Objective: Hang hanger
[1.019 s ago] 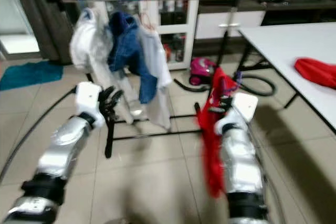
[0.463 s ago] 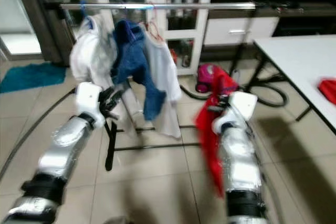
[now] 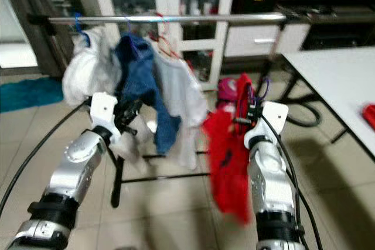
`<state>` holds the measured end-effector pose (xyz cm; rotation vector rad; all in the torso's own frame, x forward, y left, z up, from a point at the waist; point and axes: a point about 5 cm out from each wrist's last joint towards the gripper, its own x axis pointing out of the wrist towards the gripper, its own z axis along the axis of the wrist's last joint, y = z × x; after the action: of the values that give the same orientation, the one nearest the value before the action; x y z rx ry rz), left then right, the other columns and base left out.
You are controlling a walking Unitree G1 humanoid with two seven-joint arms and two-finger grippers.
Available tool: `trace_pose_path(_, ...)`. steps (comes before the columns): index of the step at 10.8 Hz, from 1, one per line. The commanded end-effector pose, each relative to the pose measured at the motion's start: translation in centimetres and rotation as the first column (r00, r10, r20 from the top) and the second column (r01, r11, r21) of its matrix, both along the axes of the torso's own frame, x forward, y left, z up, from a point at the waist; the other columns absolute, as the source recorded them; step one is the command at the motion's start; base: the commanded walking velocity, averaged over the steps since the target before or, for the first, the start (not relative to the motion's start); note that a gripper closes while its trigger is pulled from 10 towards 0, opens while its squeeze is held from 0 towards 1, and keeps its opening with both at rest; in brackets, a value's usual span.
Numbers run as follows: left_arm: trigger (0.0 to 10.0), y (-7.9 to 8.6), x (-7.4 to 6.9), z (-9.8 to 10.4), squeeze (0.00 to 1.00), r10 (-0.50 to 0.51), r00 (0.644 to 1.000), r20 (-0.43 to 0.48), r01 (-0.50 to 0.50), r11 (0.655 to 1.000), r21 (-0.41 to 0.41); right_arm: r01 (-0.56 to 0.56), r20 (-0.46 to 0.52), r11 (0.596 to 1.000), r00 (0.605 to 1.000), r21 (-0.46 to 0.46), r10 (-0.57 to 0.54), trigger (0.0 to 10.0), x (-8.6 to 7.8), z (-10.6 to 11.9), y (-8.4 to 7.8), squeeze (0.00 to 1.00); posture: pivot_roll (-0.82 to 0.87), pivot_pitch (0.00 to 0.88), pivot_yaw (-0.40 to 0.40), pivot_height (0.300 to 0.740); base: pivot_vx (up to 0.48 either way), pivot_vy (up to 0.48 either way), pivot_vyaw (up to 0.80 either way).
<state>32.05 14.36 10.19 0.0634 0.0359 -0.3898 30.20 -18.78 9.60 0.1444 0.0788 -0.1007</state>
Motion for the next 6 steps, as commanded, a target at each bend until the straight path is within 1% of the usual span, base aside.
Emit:
trace_pose_path(1,10.0,0.73,0.15,0.41,0.00,0.018,1.000,0.018,-0.018,1.000,0.007,-0.029,0.044,1.000,0.999,0.007,0.028,10.0,0.51,0.96,1.05,0.00,0.02,0.000,0.011,0.740,0.450,0.000,0.00)
trace_pose_path(4,10.0,0.45,0.15,0.61,0.00,0.000,1.000,0.030,-0.001,1.000,0.013,-0.034,0.054,0.999,0.998,0.007,0.034,10.0,0.67,1.15,1.14,0.00,0.02,0.000,0.010,0.740,0.451,0.000,0.00)
trace_pose_path(6,10.0,0.08,0.05,0.89,0.00,-0.028,0.998,0.048,0.027,0.999,0.024,-0.032,0.063,0.999,0.998,0.004,0.032,10.0,0.75,1.35,0.92,0.00,0.02,0.000,0.010,0.740,0.446,0.000,0.00)
